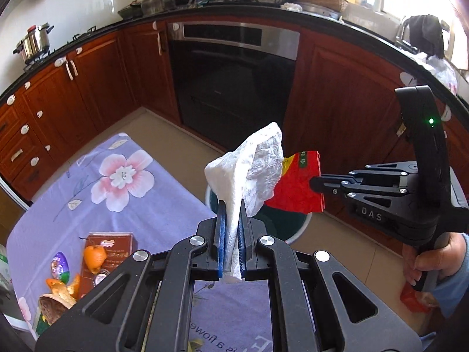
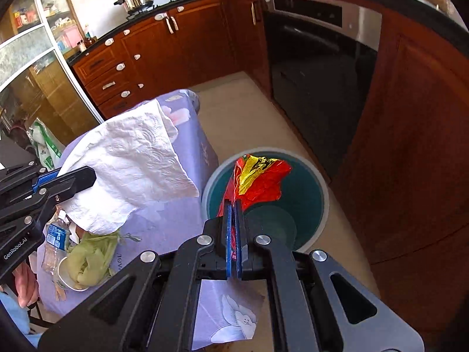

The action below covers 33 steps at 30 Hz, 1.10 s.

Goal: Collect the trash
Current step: 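Carry both items over the teal bin and open both tools to drop them, then move both tools back over the table toward the water bottle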

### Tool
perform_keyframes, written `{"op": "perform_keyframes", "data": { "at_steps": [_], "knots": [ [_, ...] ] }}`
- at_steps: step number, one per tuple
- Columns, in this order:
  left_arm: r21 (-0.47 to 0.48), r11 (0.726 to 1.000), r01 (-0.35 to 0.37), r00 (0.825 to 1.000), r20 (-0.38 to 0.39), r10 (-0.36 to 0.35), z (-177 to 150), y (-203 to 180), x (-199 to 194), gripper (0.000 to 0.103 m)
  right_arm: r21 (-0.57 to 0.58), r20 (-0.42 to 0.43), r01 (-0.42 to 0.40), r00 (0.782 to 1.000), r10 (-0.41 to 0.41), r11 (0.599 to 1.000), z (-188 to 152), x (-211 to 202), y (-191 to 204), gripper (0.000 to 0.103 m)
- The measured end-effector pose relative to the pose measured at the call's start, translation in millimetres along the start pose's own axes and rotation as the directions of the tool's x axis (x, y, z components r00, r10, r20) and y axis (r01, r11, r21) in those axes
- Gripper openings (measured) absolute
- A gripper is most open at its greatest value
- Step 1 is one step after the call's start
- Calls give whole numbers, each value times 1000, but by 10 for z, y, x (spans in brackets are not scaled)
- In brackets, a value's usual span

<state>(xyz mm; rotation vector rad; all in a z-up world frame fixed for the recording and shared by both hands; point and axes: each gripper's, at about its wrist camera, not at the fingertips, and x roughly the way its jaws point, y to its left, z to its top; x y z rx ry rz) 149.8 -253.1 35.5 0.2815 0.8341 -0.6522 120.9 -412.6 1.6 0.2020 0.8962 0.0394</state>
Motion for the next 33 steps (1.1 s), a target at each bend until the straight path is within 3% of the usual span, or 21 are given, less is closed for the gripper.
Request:
{"op": "perform_keyframes", "data": {
  "at_steps": [4,6,7,8,10,13,16,19,25,26,28,31,33],
  "knots": [
    [-37,999,24,998,-53,-26,21,-17,358,8,15,-71,-8,997,9,1000,-48,299,-151,3],
    [-39,999,28,997,-74,-31,35,-30,502,8,38,-104,-29,994,33,999,-54,424,-209,8],
    [-39,999,30,996,-83,-33,38,-38,565,8,48,-112,-34,993,39,998,-59,464,-237,22],
    [-38,999,32,995,-91,-35,41,-37,614,8,55,-108,-29,993,35,998,-63,482,-267,52],
    [-31,999,34,994,-104,-37,51,-63,718,8,59,-80,-15,997,20,998,-57,461,-307,71],
    [-24,999,44,991,-129,-46,72,-103,889,8,63,-67,18,998,-14,998,-38,415,-373,79],
    [-7,998,64,987,-147,-64,115,-174,1053,8,96,-64,42,997,-36,995,-13,354,-480,80],
    [-4,995,95,982,-163,-94,164,-248,1223,8,120,-46,68,997,-63,990,26,271,-559,89],
    [-30,989,142,969,-198,-146,228,-319,1486,11,125,-24,115,993,-112,986,54,143,-651,90],
    [-31,990,139,968,-205,-143,230,-323,1504,23,129,-25,117,993,-114,985,60,138,-673,90],
    [-32,994,107,976,-186,-111,243,-309,1458,80,132,-25,123,992,-121,984,58,127,-705,90],
    [-18,999,44,991,-125,-46,224,-278,1329,100,146,-22,120,993,-118,982,63,118,-722,94],
    [-27,999,40,992,-117,-43,207,-232,1263,99,150,-20,121,993,-119,981,72,118,-722,94]
  ]
}}
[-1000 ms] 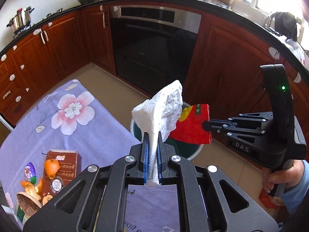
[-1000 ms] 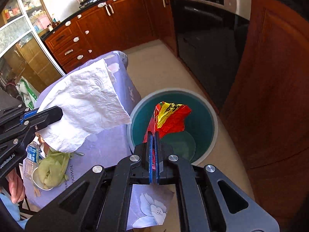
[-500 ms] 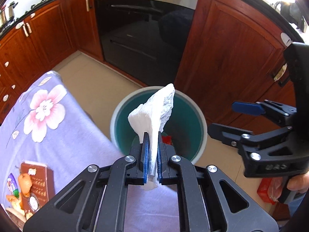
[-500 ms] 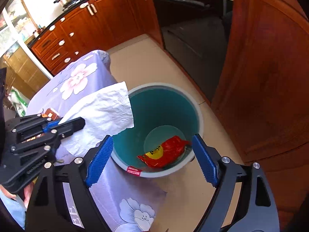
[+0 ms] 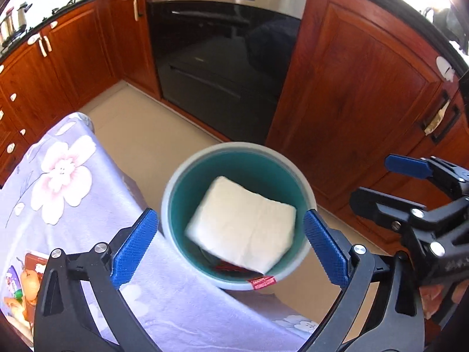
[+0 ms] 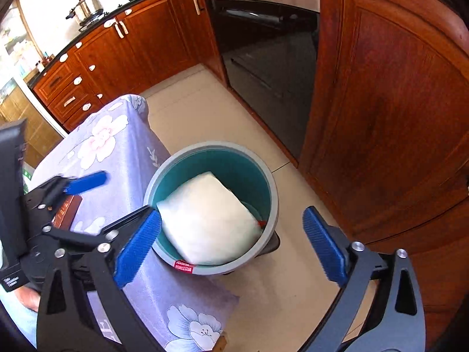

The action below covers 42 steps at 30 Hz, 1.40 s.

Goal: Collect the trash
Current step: 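Move both tools back over the table toward the water bottle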

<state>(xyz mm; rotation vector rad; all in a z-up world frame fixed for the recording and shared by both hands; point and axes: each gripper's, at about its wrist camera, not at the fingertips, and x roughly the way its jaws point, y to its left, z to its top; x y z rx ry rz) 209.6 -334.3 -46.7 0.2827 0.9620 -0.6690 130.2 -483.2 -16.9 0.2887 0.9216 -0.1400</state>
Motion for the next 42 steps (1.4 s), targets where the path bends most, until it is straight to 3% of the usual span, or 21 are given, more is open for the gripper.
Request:
{"op": "perform_keyframes", "data": {
  "at_steps": [10,17,28,36,42],
  "knots": [
    [-64,997,-47,999,5,48,-180,235,-456,99,3,9,-24,1000,24,1000,-23,-119,183,94],
    [-99,991,-87,996,29,90,-388,455,-867,99,-35,12,-56,998,57,998,-107,-268,536,94],
    [-189,964,-186,979,51,198,-1086,1076,-1586,99,-142,24,-126,991,131,982,-345,-571,1333,94],
    [-289,924,-251,962,31,271,-1715,1657,-2002,99,-232,-50,-188,982,181,954,-648,-529,2003,96],
    [-354,895,-271,959,-22,282,-2208,2020,-2104,99,-316,-108,-207,977,182,926,-892,-435,2458,96]
  ]
}}
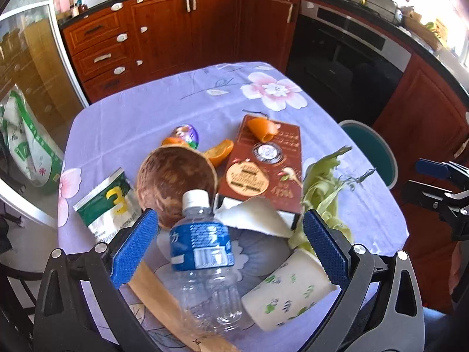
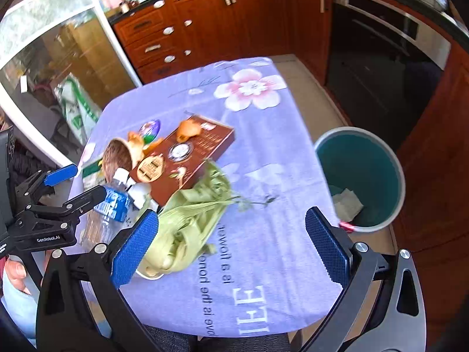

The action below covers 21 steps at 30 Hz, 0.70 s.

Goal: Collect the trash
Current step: 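Move both tools back over the table toward the water bottle, then grasp the clear water bottle with the left tool while the right tool grasps the coconut shell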

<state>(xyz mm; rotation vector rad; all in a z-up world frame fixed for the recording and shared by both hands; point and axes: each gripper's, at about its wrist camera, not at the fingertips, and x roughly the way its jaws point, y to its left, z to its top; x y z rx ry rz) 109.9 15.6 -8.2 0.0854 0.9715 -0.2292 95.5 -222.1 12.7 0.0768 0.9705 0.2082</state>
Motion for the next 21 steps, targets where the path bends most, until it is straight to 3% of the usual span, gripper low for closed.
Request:
{"op": "perform_keyframes", "data": {
  "at_steps": [7,15,21],
  "knots": [
    [-36,999,-3,998,-70,0,-314,275,184,99,-18,-56,-10,998,9,1000,-53,229,259,96],
    [-84,994,77,990,-109,-86,-434,413,374,99,-27,-109,-1,994,-2,1000,-62,453,375,96],
    [-86,989,120,983,-130,-131,-494,449,420,82,-43,-119,9,993,-14,999,2,510,425,96]
  ]
}}
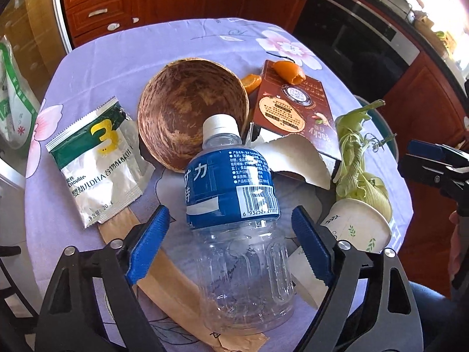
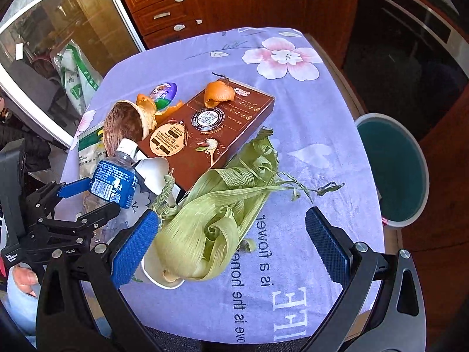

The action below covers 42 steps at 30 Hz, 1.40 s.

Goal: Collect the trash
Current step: 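Grasp the clear water bottle with the left tool while the right tool grasps the coconut shell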

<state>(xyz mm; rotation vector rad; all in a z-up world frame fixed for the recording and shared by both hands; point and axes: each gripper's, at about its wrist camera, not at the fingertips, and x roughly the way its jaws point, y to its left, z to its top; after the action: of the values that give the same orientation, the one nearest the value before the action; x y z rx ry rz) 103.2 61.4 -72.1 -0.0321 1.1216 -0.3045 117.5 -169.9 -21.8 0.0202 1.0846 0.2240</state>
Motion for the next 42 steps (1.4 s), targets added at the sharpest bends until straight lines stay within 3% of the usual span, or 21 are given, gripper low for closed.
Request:
{"op": "perform_keyframes", "data": {
  "at_steps": [4,12,22,28,39,42],
  "knots": [
    [19,1000,15,1000,-18,-14,-32,-18,47,70,-3,-11,-2,1000,2,1000,42,58,41,96],
    [23,1000,-1,997,73,-1,-28,19,-243,69,-32,-21,-11,1000,10,999,141,163,183,96],
    [-35,997,-63,974,218,69,308,343,-613,69,16,-11,-71,997,71,997,387,290,182,96],
    [-77,994,-75,971,222,91,384,582,-573,69,-93,-10,-106,994,106,990,588,442,562,96],
    [-107,992,-69,973,214,91,353,819,-457,69,-183,-28,-127,992,124,975,749,650,963,96],
    [-121,990,-76,973,209,100,352,870,-420,69,-237,-27,-127,992,124,963,838,718,1096,89]
  ]
}}
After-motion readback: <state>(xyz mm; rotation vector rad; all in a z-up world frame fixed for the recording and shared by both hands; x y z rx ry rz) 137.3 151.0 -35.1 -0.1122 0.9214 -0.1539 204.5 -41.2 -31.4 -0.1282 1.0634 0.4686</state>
